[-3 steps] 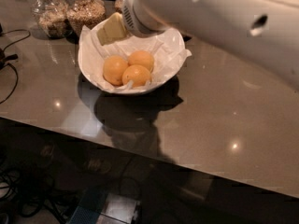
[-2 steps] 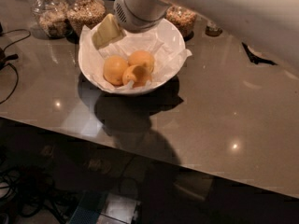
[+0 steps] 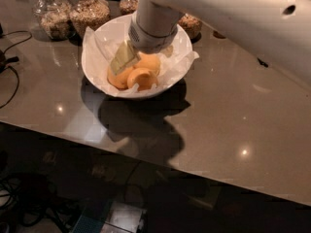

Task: Pick orange from white bowl

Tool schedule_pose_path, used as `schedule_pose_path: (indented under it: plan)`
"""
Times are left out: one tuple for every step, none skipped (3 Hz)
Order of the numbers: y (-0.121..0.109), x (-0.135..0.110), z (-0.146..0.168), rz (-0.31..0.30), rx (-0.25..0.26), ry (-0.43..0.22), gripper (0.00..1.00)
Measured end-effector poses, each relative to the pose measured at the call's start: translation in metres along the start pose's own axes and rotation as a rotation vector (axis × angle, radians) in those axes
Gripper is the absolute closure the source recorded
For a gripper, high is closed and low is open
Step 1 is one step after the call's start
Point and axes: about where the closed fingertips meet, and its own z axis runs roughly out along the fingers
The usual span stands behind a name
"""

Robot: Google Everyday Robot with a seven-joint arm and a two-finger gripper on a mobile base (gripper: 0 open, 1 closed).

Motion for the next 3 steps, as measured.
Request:
schedule_pose_path:
  plan:
    - [-0.002,0.021,0.011,0.063,0.008,0.047,0.17]
    - [0.008,0.017,0.018,0.070,-0.014,0.026,0.19]
    - [0.019,0.005,0.018,0.061,-0.035,-0.016,0.19]
